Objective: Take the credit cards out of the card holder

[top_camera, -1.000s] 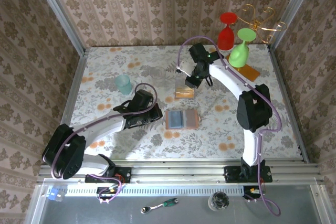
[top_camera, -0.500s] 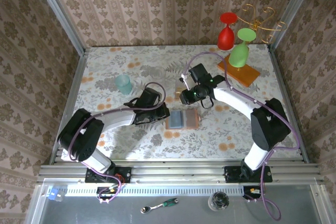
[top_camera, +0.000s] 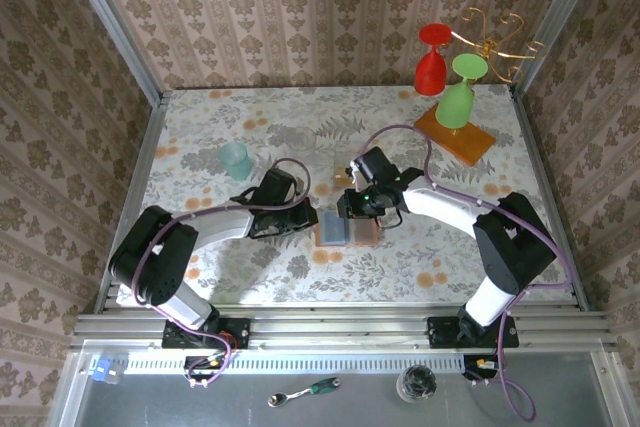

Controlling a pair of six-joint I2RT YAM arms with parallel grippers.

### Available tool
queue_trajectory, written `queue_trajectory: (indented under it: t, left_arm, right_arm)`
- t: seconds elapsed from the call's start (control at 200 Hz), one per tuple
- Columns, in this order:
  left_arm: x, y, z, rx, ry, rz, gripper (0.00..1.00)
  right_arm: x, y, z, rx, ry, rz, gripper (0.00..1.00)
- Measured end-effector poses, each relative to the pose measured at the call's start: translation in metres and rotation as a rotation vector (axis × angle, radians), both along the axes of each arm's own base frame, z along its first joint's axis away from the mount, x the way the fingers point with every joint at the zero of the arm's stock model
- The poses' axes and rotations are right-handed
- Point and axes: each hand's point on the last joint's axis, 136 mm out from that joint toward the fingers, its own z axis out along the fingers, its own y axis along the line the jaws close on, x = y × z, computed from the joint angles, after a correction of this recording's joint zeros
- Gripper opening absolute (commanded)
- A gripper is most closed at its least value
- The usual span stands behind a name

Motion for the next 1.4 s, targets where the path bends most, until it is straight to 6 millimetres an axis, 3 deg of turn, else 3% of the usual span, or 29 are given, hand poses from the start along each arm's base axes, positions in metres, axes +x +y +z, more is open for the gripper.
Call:
queue_trajectory:
  t: [0.56, 0.925, 1.4]
  left_arm:
    - [-0.011, -0.001, -0.012, -0.031, 0.036, -0.040, 0.00]
    - [-0.010, 0.004, -0.022, -0.028, 0.066, -0.035, 0.00]
    - [-0.009, 0.008, -0.027, -0.030, 0.083, -0.043, 0.00]
  right_arm:
    - [-0.010, 0.007, -0.005, 0.031, 0.086, -0.059, 0.43]
    - [-0.021, 0.017, -0.026, 0.018, 0.159, -0.043, 0.43]
    - [-0.014, 0.027, -0.035, 0.039, 0.179, -0.049, 0.42]
